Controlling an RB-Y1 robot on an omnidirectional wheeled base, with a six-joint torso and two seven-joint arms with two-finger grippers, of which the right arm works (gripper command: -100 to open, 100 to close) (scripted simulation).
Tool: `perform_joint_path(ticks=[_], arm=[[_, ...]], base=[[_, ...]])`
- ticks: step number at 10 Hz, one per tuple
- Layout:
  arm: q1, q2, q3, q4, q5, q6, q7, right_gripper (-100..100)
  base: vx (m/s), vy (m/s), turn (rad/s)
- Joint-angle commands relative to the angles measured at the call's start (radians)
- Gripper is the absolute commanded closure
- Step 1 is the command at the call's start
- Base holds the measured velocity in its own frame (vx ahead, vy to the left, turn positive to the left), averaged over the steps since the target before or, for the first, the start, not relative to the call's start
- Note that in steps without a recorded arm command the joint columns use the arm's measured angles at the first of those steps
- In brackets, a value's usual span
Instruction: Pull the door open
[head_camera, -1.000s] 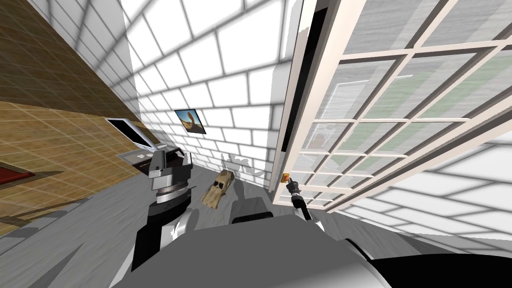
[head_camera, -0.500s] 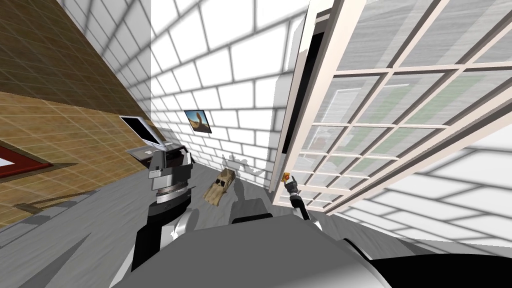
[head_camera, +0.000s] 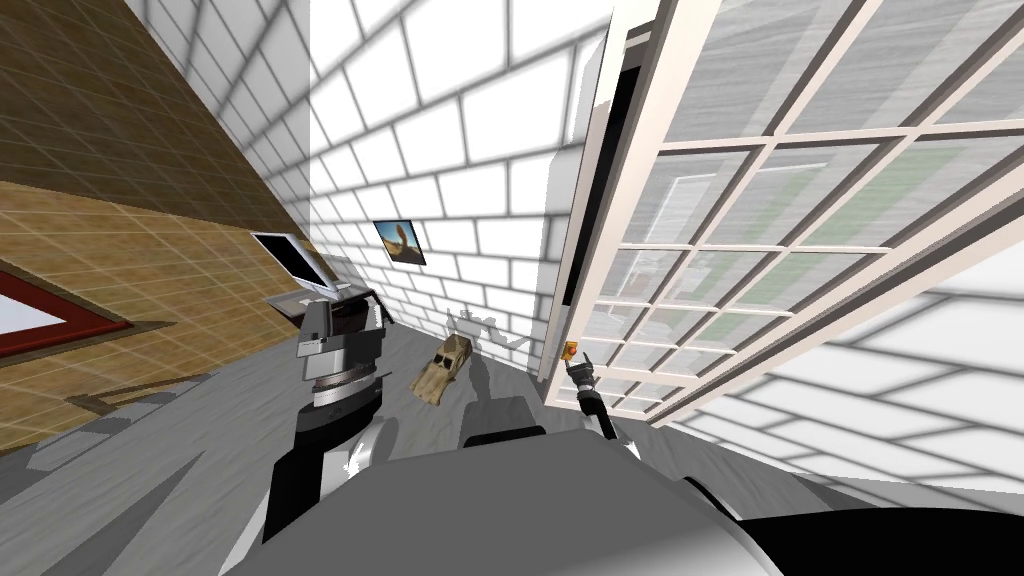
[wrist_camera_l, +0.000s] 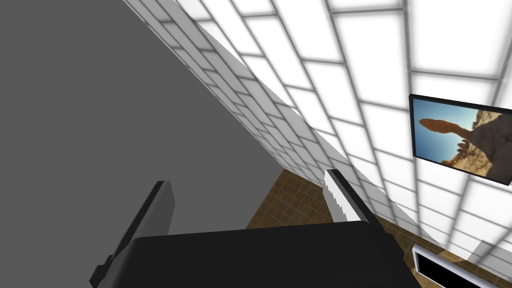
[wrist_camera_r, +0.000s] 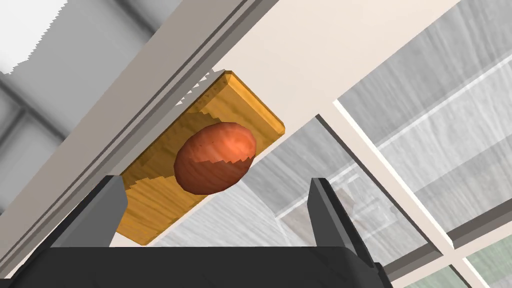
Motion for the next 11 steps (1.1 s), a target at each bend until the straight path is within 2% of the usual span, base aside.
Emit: perform_joint_path(ticks=[1, 4, 5, 7, 8, 9, 10, 11], arm=[[0.002, 0.003, 0.010, -0.009, -0.019, 0.002, -0.050, -100], [0.005, 0.009, 0.028, -0.024, -0.053, 0.006, -0.128, -100], [0.005, 0.009, 0.028, -0.024, -0.053, 0.006, -0.135, -100], [0.007, 0.015, 0.046, -0.039, -0.087, 0.009, -0.200, -100], [0.007, 0.015, 0.046, -0.039, -0.087, 0.009, -0.216, -100], [0.009, 0.018, 0.055, -0.046, -0.103, 0.011, -0.252, -100], [0.009, 0.018, 0.055, -0.046, -0.103, 0.011, -0.257, -100], [0.010, 0.021, 0.064, -0.053, -0.120, 0.012, -0.298, -100]], base=[[-0.054, -0.016, 0.025], [-0.061, -0.005, 0.027], [-0.040, -0.007, 0.018], [-0.065, -0.013, 0.039], [-0.061, -0.015, 0.012], [-0.051, -0.011, 0.014], [-0.036, -0.010, 0.014], [-0.045, -0.010, 0.032]])
